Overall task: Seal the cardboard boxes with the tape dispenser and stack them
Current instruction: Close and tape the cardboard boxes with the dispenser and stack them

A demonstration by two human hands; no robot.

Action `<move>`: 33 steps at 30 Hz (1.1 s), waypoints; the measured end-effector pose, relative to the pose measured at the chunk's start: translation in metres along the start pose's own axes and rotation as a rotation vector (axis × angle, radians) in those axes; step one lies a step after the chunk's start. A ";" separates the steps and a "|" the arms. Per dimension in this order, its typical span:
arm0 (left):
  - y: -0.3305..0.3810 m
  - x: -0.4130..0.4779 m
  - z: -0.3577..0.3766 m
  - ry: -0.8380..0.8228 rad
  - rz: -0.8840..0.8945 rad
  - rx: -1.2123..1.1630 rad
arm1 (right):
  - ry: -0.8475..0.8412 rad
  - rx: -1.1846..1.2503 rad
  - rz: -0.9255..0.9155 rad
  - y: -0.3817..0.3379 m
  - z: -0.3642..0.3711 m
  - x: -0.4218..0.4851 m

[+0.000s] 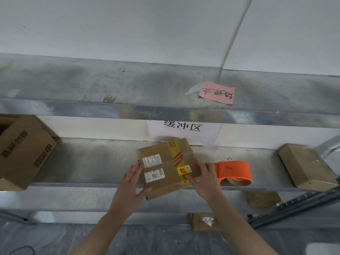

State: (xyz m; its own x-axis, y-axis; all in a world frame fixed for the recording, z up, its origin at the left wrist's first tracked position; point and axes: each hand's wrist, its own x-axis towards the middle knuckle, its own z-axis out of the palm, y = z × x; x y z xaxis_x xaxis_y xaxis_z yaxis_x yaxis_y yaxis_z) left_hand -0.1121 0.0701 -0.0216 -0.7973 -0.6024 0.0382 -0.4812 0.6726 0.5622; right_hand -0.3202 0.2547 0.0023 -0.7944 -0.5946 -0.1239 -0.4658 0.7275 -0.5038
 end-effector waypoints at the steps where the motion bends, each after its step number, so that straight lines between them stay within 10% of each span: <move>1: 0.001 -0.001 -0.003 0.041 0.017 0.003 | -0.032 0.046 0.032 -0.004 0.000 -0.005; 9: 0.013 -0.008 0.021 -0.112 0.053 0.195 | 0.007 -0.039 0.155 -0.034 0.015 -0.061; 17: -0.034 0.047 -0.028 -0.423 0.285 0.332 | -0.176 -0.314 -0.261 -0.007 -0.025 0.041; 24: 0.019 -0.011 0.013 0.027 -0.026 -0.080 | -0.277 -0.293 -0.264 0.008 -0.015 0.046; 33: 0.048 -0.036 0.050 -0.059 -0.074 -0.122 | -0.012 -0.263 -0.057 0.008 0.023 -0.041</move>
State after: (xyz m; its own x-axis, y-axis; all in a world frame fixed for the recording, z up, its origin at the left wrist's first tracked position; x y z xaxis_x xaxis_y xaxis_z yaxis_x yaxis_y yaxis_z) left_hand -0.1248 0.1449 -0.0372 -0.7830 -0.6197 -0.0539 -0.4948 0.5680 0.6577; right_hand -0.2827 0.2775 -0.0162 -0.7600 -0.6401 -0.1126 -0.5964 0.7556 -0.2709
